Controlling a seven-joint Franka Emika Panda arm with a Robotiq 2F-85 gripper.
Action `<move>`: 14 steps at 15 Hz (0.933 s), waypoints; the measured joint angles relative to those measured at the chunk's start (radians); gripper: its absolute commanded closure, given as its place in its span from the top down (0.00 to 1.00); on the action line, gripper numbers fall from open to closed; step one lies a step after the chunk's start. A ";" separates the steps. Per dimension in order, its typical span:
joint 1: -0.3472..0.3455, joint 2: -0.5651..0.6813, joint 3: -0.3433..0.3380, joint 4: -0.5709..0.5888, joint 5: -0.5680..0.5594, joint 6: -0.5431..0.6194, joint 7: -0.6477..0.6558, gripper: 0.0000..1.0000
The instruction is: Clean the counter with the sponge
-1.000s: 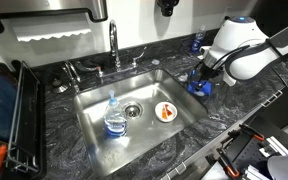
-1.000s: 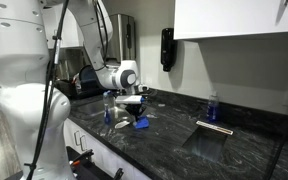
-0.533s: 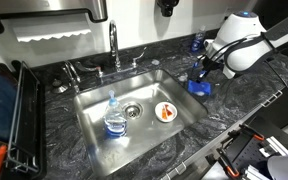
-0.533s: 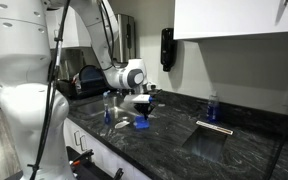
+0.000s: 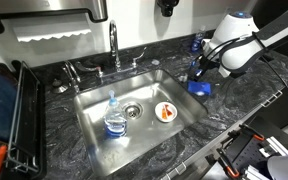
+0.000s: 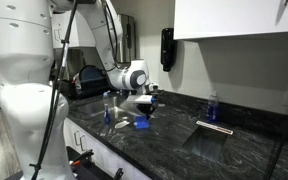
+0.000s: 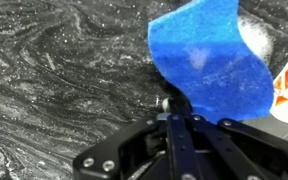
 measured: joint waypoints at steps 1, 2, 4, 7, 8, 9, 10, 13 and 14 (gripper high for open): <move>0.000 -0.002 -0.004 0.006 -0.018 -0.001 0.011 0.00; 0.000 -0.005 -0.009 0.012 -0.041 -0.001 0.025 0.00; 0.000 -0.018 -0.017 0.019 -0.074 -0.005 0.046 0.00; 0.004 -0.051 0.002 0.017 -0.050 -0.041 0.040 0.00; 0.008 -0.064 0.016 0.014 -0.018 -0.067 0.027 0.00; 0.015 -0.077 0.032 0.011 0.024 -0.101 0.007 0.00; 0.023 -0.091 0.047 0.008 0.069 -0.142 -0.016 0.00; 0.043 -0.131 0.065 0.004 0.126 -0.262 -0.038 0.00; 0.042 -0.140 0.062 0.003 0.126 -0.292 -0.041 0.00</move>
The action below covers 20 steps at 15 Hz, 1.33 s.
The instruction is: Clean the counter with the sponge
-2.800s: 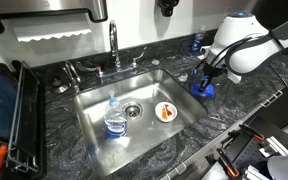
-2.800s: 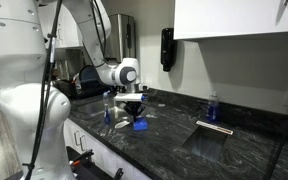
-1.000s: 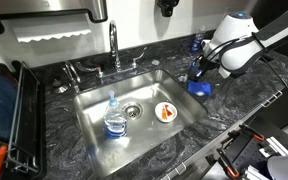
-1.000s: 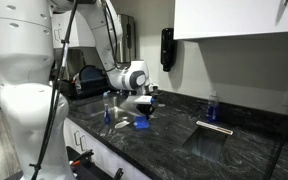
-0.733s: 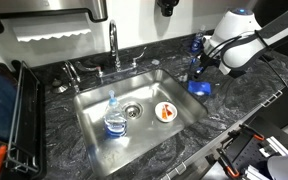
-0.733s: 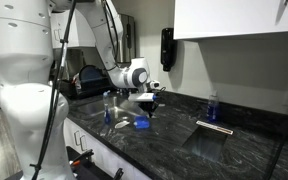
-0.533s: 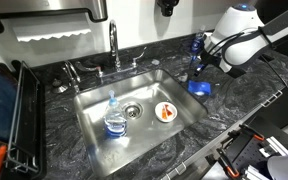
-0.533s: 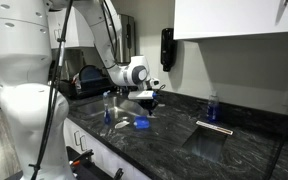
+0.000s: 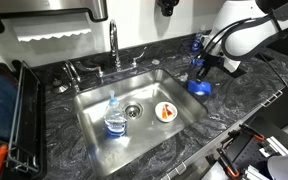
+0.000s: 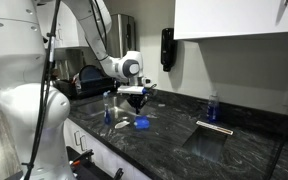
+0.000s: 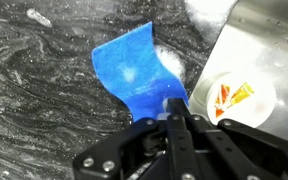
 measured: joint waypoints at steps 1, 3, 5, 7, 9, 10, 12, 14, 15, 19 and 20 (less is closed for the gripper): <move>-0.002 -0.002 -0.007 0.000 0.000 -0.015 -0.004 0.00; -0.011 0.000 -0.024 0.000 -0.007 -0.029 -0.008 0.00; -0.019 0.002 -0.036 -0.001 -0.010 -0.034 -0.008 0.00; -0.022 0.004 -0.042 -0.004 -0.010 -0.035 -0.008 0.00; -0.021 0.008 -0.043 -0.008 -0.009 -0.035 -0.008 0.00; -0.021 0.012 -0.042 -0.010 -0.009 -0.034 -0.008 0.00; -0.019 0.025 -0.039 -0.011 -0.010 -0.029 -0.008 0.00; -0.017 0.041 -0.037 -0.011 -0.012 -0.021 -0.005 0.00; -0.017 0.048 -0.037 -0.011 -0.018 -0.010 0.000 0.00; -0.017 0.078 -0.037 -0.012 -0.049 0.055 0.041 0.00; -0.017 0.084 -0.037 -0.012 -0.055 0.067 0.051 0.00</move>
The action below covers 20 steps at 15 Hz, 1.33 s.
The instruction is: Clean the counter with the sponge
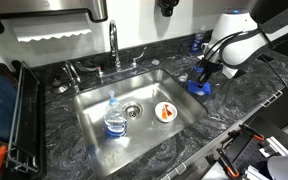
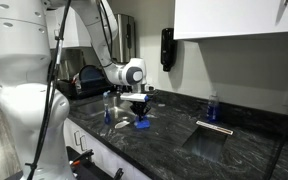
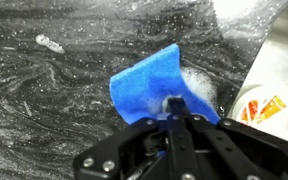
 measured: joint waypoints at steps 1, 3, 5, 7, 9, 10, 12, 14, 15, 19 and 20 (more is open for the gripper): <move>0.000 0.004 0.000 0.000 -0.003 0.010 0.007 0.00; 0.001 0.006 0.000 -0.004 -0.003 0.026 0.015 0.00; 0.001 0.007 0.000 -0.007 -0.003 0.035 0.021 0.00; 0.001 0.007 0.000 -0.010 -0.003 0.042 0.026 0.00; 0.001 0.007 0.000 -0.012 -0.007 0.048 0.034 0.00; 0.001 0.007 0.000 -0.013 -0.010 0.051 0.039 0.00; 0.000 0.008 -0.002 -0.013 -0.016 0.057 0.046 0.00; -0.002 0.009 -0.006 -0.013 -0.018 0.062 0.046 0.00; -0.003 0.010 -0.009 -0.013 -0.018 0.066 0.046 0.00; -0.010 0.021 -0.020 -0.003 -0.018 0.076 0.046 0.00; -0.013 0.025 -0.021 0.001 -0.018 0.078 0.046 0.00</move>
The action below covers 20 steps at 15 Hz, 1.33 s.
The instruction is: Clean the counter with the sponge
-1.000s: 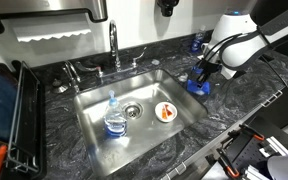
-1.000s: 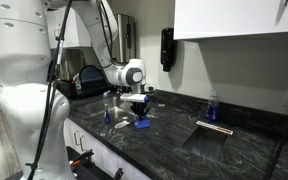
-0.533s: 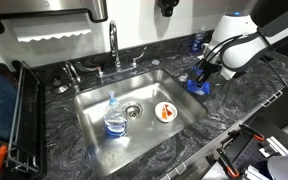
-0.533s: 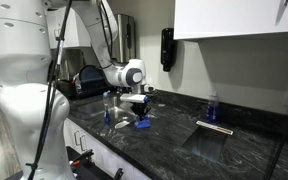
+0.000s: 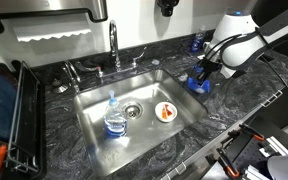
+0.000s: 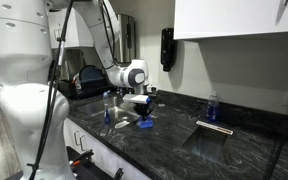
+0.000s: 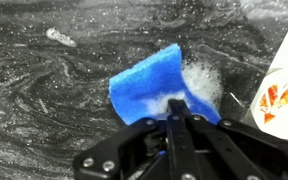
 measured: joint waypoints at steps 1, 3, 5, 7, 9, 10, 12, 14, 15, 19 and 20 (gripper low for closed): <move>-0.002 0.003 -0.002 0.003 0.000 0.001 0.000 0.00; -0.006 0.011 -0.006 0.012 0.000 0.002 -0.001 0.00; -0.010 0.021 -0.008 0.024 0.000 0.003 -0.001 0.00; -0.016 0.032 -0.010 0.039 0.001 0.003 -0.003 0.00; -0.024 0.044 -0.013 0.053 0.005 0.003 -0.006 0.00; -0.028 0.051 -0.015 0.062 0.008 0.004 -0.008 0.00; -0.040 0.066 -0.018 0.081 0.018 0.004 -0.018 0.00; -0.054 0.084 -0.020 0.104 0.026 0.004 -0.030 0.00; -0.061 0.093 -0.020 0.116 0.032 0.004 -0.039 0.00; -0.090 0.133 -0.021 0.170 0.046 0.004 -0.067 0.00; -0.098 0.144 -0.021 0.183 0.051 0.003 -0.074 0.00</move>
